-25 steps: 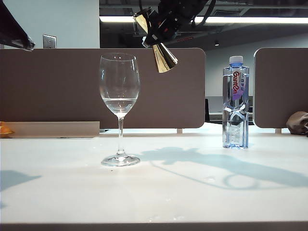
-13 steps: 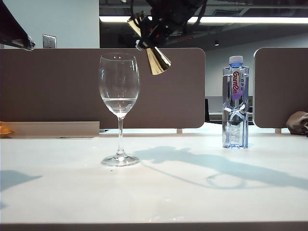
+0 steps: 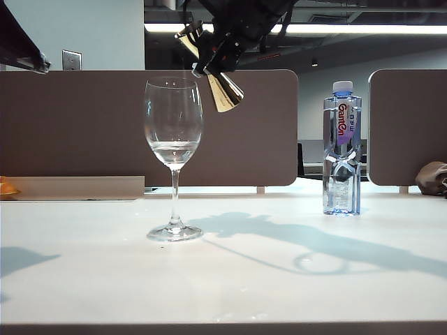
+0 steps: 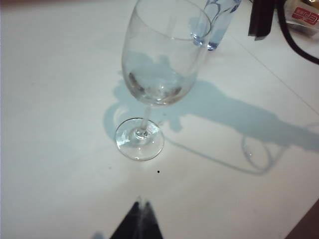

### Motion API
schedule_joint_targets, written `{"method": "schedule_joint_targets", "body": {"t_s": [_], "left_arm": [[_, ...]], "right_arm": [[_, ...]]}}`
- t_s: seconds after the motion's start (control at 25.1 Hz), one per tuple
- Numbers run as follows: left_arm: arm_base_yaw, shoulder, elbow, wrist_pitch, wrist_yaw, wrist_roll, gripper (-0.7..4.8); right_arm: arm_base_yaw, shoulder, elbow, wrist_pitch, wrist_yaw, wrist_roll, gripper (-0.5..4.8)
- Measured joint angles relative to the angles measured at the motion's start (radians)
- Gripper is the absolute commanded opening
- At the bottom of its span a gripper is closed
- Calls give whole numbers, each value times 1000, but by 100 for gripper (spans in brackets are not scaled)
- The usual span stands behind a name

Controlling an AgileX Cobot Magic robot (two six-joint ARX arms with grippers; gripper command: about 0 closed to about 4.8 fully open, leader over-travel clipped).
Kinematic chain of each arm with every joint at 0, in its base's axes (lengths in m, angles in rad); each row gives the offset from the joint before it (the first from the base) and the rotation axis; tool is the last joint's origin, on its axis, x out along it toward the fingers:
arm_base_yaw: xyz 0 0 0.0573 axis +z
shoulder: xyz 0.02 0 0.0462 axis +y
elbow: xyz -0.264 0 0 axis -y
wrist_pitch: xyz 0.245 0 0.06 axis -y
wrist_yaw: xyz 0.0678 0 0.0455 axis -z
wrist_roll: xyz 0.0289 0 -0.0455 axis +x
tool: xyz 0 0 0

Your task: Pick up the jigger and pour the water inside into the glass.

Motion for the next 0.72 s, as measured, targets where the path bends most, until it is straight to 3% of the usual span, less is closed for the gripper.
{"method": "schedule_joint_targets", "body": {"t_s": [0.72], "left_arm": [[0, 0, 0, 0, 0, 0, 4]], "right_arm": [[0, 0, 0, 0, 13, -92, 13]]}}
